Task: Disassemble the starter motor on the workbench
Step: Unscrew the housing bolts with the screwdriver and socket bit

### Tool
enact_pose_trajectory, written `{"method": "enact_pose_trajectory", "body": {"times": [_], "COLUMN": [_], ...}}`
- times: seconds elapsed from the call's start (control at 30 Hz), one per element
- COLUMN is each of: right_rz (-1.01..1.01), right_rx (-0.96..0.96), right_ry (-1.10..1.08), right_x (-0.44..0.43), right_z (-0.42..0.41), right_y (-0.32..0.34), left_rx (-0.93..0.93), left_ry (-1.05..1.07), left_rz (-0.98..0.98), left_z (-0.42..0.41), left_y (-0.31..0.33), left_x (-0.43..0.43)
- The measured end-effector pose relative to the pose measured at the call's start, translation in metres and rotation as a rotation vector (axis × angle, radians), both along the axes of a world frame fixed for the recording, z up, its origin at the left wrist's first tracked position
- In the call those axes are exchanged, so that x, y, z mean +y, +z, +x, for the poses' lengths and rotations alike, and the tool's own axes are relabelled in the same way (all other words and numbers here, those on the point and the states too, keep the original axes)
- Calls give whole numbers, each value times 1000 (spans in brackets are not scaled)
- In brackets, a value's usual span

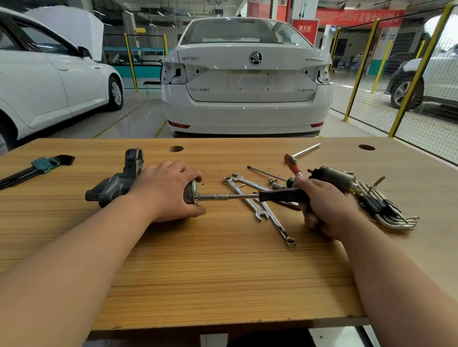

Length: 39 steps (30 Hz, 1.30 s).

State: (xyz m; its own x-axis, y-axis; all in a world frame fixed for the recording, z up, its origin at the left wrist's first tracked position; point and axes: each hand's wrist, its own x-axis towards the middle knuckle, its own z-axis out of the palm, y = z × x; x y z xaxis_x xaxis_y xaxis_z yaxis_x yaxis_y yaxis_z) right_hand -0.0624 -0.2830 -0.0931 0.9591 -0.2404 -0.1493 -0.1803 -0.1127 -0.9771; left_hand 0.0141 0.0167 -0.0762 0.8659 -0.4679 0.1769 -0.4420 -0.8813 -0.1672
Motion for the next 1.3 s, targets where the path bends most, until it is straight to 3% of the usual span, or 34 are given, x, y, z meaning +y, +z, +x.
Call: {"method": "enact_pose_trajectory", "body": {"times": [0.4,0.57,0.8,1.0,1.2,1.27,1.3], "right_rz": [247,-272,-400,-134,498,526,443], "right_rx": [-62,-47,8,-100,-161,-126,-103], "right_ry": [150,94,94,104,110,83,55], "right_x": [-3,0,-4,-8,-2,2,3], "right_z": [-4,-6,-7,-5,-3,1,2], "right_y": [-2,2,2,-2,-1,-3,-3], "left_rx": [9,37,66,81,55,46,40], "left_ry": [-23,-4,37,46,27,24,22], "left_rz": [18,15,12,19,4,1,3], "left_z": [1,-3,-9,-9,-6,-4,-3], "left_y": [3,4,8,9,8,7,7], "left_x": [1,3,-2,-2,0,0,1]}}
